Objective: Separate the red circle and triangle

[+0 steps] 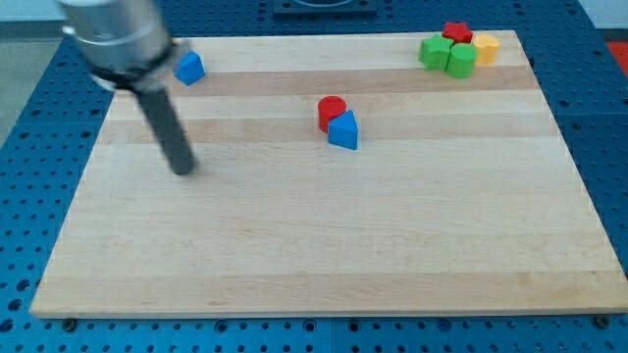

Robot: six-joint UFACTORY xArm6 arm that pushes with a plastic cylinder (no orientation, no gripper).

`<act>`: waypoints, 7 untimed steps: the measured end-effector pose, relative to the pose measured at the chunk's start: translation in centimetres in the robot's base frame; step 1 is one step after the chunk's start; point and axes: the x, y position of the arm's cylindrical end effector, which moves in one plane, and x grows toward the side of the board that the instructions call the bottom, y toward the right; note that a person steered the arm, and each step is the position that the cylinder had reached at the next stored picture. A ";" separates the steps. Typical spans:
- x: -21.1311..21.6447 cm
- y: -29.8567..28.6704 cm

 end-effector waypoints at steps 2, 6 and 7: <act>-0.7 16.1; -8.6 17.9; -9.4 17.7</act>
